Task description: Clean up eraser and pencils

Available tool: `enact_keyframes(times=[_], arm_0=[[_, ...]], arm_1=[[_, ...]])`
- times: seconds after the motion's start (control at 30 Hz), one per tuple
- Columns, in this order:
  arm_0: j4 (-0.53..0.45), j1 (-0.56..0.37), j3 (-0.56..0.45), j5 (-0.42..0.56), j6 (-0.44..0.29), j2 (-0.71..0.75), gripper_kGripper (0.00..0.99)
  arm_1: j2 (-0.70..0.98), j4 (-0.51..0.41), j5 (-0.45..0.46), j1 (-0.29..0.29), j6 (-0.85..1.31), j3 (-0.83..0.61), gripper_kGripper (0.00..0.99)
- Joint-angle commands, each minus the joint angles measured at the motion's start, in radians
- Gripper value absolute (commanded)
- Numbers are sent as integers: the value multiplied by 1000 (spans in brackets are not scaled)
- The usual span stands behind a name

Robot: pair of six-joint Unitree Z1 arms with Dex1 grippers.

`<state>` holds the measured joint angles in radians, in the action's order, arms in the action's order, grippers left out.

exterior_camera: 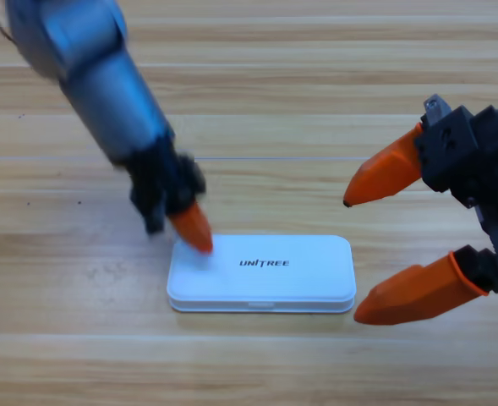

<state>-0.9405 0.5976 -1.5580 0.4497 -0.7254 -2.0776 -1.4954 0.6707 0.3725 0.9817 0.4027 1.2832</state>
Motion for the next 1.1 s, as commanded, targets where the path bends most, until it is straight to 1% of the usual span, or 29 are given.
enact_keyframes(times=[0.03, 0.13, 0.2, 0.27, 0.4, 0.47, 0.5, 0.53, 0.57, 0.6, 0.67, 0.77, 0.97, 1.1], arm_0=[[-103, 143, -122, -36, 64, 243, 0], [-146, 238, -172, -51, 104, 289, 0], [-152, 289, -172, -51, 123, 307, 0], [-153, 329, -155, -48, 124, 321, 0], [-153, 375, -132, -42, 159, 323, 0], [-152, 375, -119, -32, 164, 321, 0], [-153, 375, -114, -46, 167, 321, 152], [-153, 375, -106, -59, 176, 324, 523], [-152, 375, -97, -65, 176, 329, 850], [-152, 375, -90, -69, 176, 333, 979], [-150, 375, -77, -69, 176, 343, 990], [-144, 375, -60, -108, 164, 366, 990], [-126, 373, -59, -198, 192, 376, 990], [-101, 372, -36, -218, 193, 379, 990]], arm_1=[[17, -14, 8, 15, -12, -4, 988], [17, -14, 8, 15, -12, -4, 988], [17, -14, 6, 15, -12, -4, 988], [17, -14, 6, 15, -12, -4, 988], [17, -14, 6, 15, -12, -4, 988], [15, -14, 6, 15, -13, -4, 988], [15, -14, 6, 15, -13, -4, 988], [15, -14, 6, 15, -13, -4, 988], [15, -14, 6, 15, -13, -4, 988], [15, -14, 6, 15, -13, -4, 988], [15, -14, 5, 15, -13, -4, 988], [15, -14, 5, 15, -15, -4, 988], [17, -14, 5, 15, -15, -4, 988], [17, -14, 5, 15, -15, -5, 988]])
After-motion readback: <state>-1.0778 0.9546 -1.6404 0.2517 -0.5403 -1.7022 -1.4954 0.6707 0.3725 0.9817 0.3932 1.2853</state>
